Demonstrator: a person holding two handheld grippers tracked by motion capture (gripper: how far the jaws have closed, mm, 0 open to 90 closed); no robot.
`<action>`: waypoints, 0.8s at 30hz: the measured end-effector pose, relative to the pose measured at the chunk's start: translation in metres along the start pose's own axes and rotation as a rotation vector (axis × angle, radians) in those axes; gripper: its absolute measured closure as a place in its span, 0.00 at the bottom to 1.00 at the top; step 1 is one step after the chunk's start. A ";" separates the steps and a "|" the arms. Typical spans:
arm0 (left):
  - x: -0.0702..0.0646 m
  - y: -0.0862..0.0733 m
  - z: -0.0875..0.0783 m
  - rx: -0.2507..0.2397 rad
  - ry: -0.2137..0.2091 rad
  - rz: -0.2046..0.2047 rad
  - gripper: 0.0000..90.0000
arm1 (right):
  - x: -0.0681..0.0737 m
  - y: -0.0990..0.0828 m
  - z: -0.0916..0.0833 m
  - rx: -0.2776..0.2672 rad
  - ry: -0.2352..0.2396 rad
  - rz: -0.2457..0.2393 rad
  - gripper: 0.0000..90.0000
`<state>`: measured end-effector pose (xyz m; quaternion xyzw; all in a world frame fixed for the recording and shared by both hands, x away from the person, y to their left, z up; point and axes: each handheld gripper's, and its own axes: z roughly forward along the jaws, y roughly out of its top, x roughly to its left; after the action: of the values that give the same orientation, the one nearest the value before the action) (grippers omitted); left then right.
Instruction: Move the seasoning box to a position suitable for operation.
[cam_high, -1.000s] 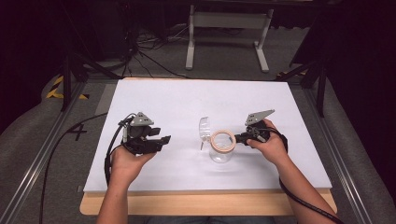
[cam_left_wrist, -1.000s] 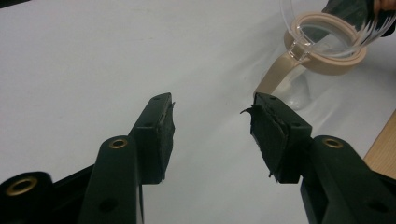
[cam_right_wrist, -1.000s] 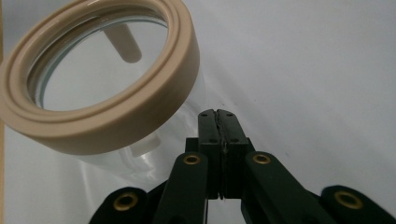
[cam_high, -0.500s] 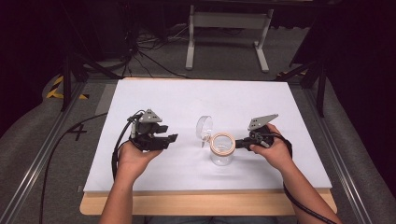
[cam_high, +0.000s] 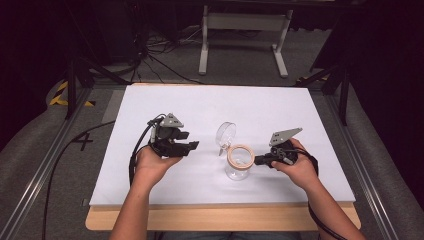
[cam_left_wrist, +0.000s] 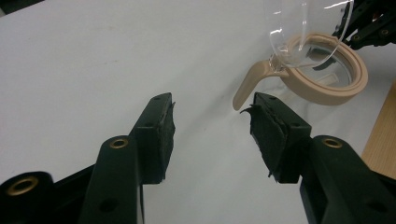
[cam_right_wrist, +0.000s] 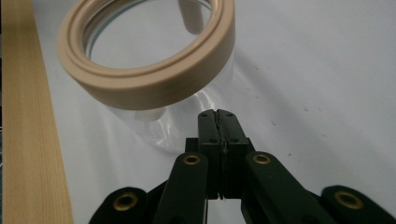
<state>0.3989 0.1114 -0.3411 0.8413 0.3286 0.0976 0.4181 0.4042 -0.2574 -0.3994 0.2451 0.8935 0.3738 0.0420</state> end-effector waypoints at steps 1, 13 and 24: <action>-0.001 0.001 0.002 -0.004 -0.006 -0.005 0.55 | 0.002 0.000 -0.001 0.003 0.002 -0.002 1.00; -0.001 0.007 0.013 0.006 -0.027 0.011 0.55 | 0.017 -0.002 -0.001 0.024 0.013 -0.027 1.00; 0.001 0.008 0.017 0.074 -0.061 0.028 0.74 | 0.029 0.000 0.001 0.043 0.047 -0.053 1.00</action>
<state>0.4109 0.0972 -0.3455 0.8632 0.3072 0.0658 0.3951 0.3789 -0.2427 -0.3971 0.2135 0.9082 0.3591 0.0254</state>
